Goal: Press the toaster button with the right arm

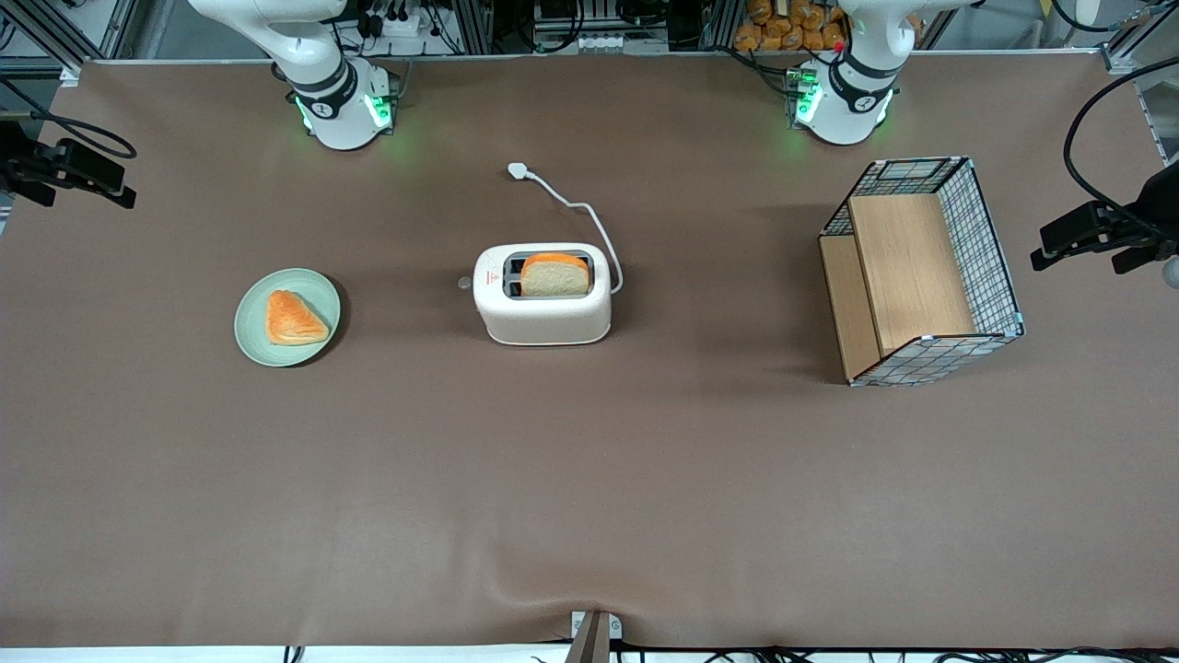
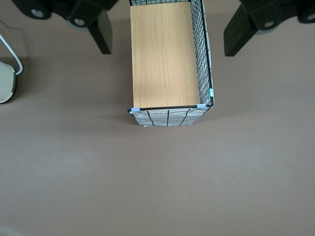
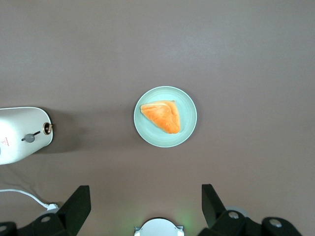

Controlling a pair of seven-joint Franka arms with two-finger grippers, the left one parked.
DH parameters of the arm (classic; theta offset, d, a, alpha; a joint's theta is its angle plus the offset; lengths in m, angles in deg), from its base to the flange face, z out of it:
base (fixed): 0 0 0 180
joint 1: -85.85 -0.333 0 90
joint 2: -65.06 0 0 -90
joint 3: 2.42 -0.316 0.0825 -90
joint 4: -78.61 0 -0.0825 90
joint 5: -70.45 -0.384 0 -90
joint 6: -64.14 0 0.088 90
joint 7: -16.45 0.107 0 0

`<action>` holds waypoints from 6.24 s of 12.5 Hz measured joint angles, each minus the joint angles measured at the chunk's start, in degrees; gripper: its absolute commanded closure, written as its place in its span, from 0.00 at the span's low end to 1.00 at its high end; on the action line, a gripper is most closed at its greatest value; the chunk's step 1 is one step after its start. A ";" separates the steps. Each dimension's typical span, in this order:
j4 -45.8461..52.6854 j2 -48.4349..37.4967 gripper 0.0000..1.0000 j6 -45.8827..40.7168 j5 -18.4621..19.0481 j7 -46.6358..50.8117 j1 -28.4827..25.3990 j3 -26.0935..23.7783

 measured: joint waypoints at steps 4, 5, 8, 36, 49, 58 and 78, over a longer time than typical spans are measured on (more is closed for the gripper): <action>0.04 0.01 0.00 -0.06 -0.03 0.42 0.00 0.00; 0.40 0.18 0.00 -0.72 -0.03 0.43 0.00 0.00; 6.35 4.32 0.00 -8.56 -0.09 0.43 -0.08 -0.15; -22.88 17.49 1.00 29.09 -26.79 2.14 -25.14 -0.62; -25.52 23.93 1.00 37.67 -32.70 2.13 -26.95 -0.07; -25.65 26.46 1.00 37.52 -37.34 0.44 -25.11 0.09; -18.08 9.95 0.00 25.64 -15.87 0.69 -24.53 14.68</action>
